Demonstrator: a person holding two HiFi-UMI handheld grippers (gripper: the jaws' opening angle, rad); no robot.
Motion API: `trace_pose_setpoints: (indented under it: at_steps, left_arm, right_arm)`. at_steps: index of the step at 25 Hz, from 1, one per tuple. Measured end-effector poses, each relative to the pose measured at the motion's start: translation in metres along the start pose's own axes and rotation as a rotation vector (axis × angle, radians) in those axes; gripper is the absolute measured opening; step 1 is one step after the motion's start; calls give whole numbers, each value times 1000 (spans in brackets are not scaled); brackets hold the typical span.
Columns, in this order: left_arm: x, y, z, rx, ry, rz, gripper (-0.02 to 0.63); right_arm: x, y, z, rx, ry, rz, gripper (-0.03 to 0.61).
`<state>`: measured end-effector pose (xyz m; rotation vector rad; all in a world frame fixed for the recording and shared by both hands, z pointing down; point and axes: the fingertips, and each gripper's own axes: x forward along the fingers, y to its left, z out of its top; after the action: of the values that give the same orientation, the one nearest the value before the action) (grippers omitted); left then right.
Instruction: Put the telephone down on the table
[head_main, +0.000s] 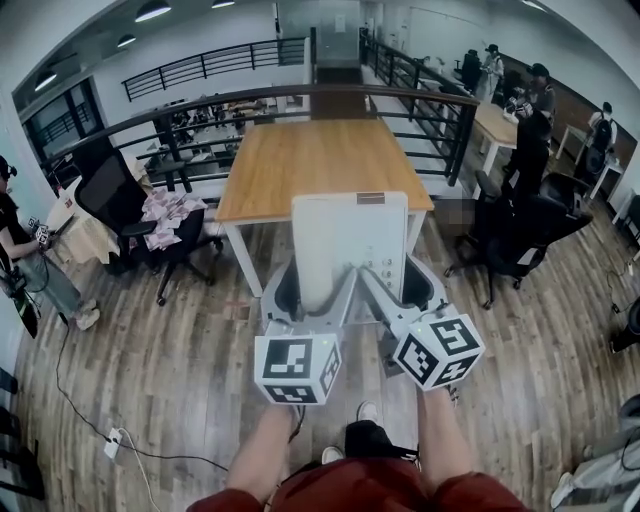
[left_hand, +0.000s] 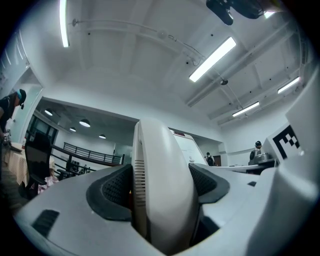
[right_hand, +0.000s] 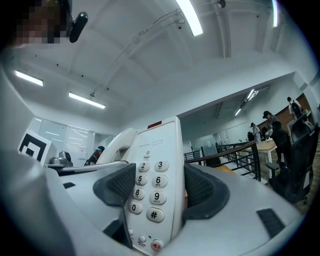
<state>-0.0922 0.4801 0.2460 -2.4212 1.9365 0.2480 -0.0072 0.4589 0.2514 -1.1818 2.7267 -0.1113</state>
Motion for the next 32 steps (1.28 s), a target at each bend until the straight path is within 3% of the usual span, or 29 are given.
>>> trace_pose_setpoints:
  at_steps: [13, 32]
  left_arm:
    - [91, -1, -22, 11, 27, 2, 371]
    - [245, -52, -45, 20, 35, -2, 371]
  right_arm:
    - [49, -79, -5, 22, -1, -12, 304]
    - [93, -235, 13, 29, -17, -20, 304]
